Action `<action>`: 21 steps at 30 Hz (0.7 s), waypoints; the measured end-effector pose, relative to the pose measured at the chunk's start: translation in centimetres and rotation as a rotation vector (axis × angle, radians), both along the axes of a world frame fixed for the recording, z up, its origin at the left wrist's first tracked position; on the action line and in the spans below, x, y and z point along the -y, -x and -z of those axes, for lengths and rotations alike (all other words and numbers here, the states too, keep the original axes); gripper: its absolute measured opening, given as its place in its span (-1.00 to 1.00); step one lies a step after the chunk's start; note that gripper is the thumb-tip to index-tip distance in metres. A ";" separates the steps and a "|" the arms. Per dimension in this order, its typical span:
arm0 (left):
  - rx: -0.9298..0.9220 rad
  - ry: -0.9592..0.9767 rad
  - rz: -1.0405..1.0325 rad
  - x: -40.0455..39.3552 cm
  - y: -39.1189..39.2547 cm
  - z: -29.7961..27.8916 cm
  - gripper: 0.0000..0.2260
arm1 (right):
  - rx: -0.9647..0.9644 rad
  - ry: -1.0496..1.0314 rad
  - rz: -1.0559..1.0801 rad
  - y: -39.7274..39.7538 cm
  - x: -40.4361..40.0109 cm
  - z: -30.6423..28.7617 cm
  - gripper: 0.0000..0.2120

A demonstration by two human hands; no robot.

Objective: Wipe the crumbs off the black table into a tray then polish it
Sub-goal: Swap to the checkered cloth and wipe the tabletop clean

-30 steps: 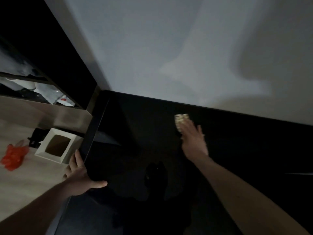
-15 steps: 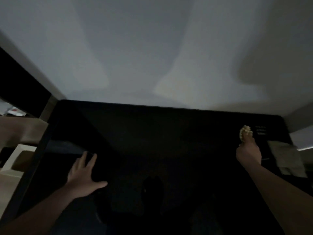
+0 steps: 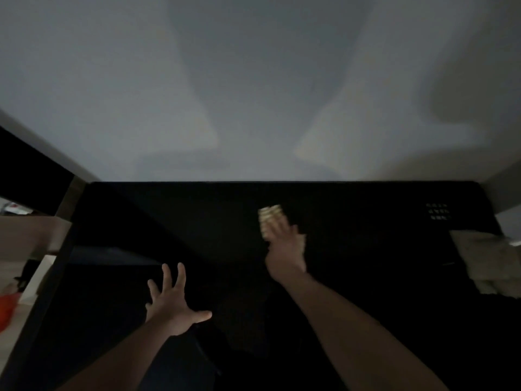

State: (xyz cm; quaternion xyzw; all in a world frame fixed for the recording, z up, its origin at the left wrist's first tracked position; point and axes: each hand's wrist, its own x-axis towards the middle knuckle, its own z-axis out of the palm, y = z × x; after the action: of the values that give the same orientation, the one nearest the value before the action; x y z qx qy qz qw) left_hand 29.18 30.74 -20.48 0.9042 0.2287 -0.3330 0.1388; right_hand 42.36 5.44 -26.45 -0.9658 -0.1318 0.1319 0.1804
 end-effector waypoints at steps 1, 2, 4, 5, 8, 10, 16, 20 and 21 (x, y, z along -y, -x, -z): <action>0.002 0.002 -0.001 0.0 0.0 -0.1 0.29 | -0.001 -0.085 -0.100 1.5 -2.2 0.0 -0.25; 0.001 0.003 -0.001 0.0 0.1 -0.1 0.29 | -0.042 -0.145 -0.214 3.1 -3.9 -0.2 -0.26; -0.007 0.004 -0.013 0.0 -0.1 0.0 0.29 | -0.144 -0.199 -0.418 5.6 -4.9 -0.3 -0.27; -0.011 0.004 -0.020 0.1 -0.1 -0.1 0.29 | -0.223 -0.245 -0.452 6.2 -4.5 -0.7 -0.26; -0.005 0.010 -0.024 0.2 0.0 -0.3 0.29 | -0.202 -0.456 -0.204 5.9 -0.7 -2.2 -0.17; -0.002 0.018 -0.020 0.2 0.0 -0.4 0.28 | -0.094 -0.512 0.049 4.1 4.0 -2.6 -0.18; 0.003 0.017 -0.012 0.3 0.0 -0.4 0.28 | 0.091 -0.155 0.493 -0.4 23.1 -1.2 -0.28; 0.005 0.003 0.001 0.1 0.0 -0.2 0.27 | 0.035 0.104 0.557 2.7 26.5 0.4 -0.28; 0.007 0.002 0.004 0.1 0.1 -0.1 0.27 | 0.035 0.162 0.563 3.8 25.4 0.5 -0.26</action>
State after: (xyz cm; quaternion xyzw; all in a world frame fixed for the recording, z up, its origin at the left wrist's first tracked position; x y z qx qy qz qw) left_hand 29.12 30.63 -20.34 0.9057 0.2263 -0.3302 0.1397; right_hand 38.61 -19.94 -26.96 -0.9777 0.1492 0.0699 0.1300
